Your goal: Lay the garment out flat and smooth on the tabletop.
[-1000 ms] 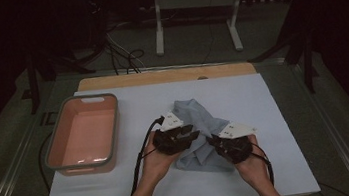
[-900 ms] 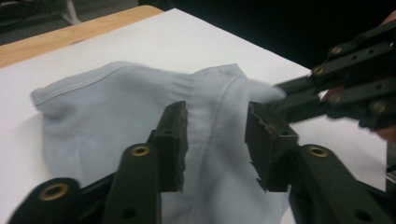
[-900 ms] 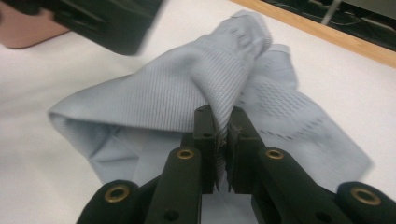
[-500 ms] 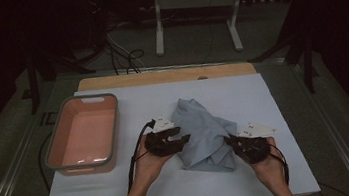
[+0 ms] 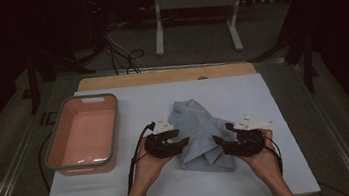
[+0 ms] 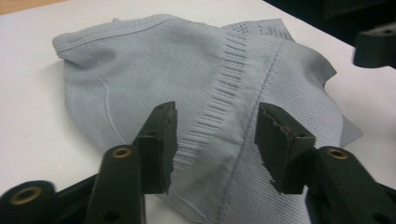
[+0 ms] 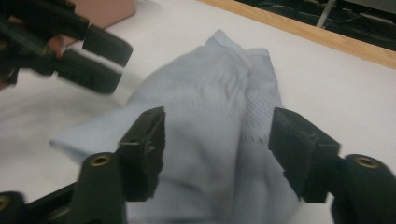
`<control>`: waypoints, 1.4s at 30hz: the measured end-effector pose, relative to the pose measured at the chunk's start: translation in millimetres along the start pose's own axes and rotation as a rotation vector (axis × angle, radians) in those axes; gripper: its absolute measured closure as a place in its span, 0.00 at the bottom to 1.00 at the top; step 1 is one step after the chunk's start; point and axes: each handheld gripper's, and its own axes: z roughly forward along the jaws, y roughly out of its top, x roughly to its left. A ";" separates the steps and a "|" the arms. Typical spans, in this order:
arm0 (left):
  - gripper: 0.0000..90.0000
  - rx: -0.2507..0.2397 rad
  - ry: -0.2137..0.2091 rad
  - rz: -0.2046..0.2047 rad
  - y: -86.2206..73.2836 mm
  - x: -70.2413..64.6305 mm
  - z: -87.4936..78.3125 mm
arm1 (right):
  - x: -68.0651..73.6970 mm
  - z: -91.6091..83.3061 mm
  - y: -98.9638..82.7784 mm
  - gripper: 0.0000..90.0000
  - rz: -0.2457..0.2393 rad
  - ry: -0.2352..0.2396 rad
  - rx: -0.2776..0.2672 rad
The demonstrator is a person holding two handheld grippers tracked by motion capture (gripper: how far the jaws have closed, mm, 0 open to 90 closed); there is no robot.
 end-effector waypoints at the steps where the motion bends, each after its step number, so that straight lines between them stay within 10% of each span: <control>1: 0.51 -0.002 0.005 0.000 -0.3 0.2 -1.2 | 0.5 3.4 2.8 0.36 0.004 -0.004 0.001; 19: 0.26 -0.072 0.111 -0.021 -1.3 7.2 -19.9 | 4.6 64.5 16.1 0.25 0.063 0.000 0.141; 31: 0.26 -0.074 0.103 -0.020 -2.5 5.8 -18.8 | 15.1 65.5 18.7 0.89 0.024 0.024 0.149; 42: 0.26 -0.061 0.087 -0.008 -4.5 -0.8 -12.6 | -7.2 41.5 17.8 0.93 0.078 -0.091 0.050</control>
